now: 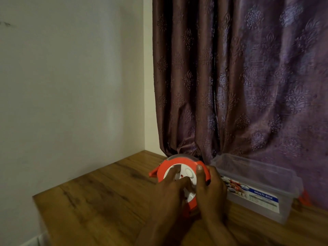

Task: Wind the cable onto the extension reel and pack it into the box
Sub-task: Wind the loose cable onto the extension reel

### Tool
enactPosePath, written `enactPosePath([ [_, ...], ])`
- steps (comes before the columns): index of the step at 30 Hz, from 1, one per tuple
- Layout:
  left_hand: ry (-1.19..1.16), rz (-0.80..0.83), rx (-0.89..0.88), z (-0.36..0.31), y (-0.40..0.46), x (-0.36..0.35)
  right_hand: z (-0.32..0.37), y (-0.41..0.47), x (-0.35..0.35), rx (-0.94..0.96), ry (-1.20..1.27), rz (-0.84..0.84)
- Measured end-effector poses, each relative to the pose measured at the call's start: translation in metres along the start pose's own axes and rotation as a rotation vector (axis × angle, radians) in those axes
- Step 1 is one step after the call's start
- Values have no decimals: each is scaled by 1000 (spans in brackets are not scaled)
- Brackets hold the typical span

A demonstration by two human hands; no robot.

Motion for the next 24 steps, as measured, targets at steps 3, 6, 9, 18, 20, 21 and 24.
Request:
enactPosePath([
  [3,45,76,-9,3,2,-8,-3,-1,-3,-17,9,20],
  [6,16,-4,-25,0,1,-3,-7,1,-4,-38,52,40],
  [9,8,-43,-32,-3,-3,-1,-21,3,-9,-157,169,80],
  [18,192,52,36,4,-3,-13,-44,-9,-36,-444,440,187],
  [20,193,54,53,7,-2,-13,-44,-10,-38,-445,451,208],
  [21,190,43,60,9,-2,-13,-45,-10,-40,-453,458,217],
  [24,195,57,51,10,-3,-17,-50,-11,-41,-525,505,220],
])
Point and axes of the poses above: each hand's wrist, its own y-axis towards the middle knuckle, its own x-axis out of the back of the hand, z = x × y, the point moved 10 cm from there along y, towards the middle knuckle, and after that the axes turned 7 degrees about -z, right-handed, at the moved point
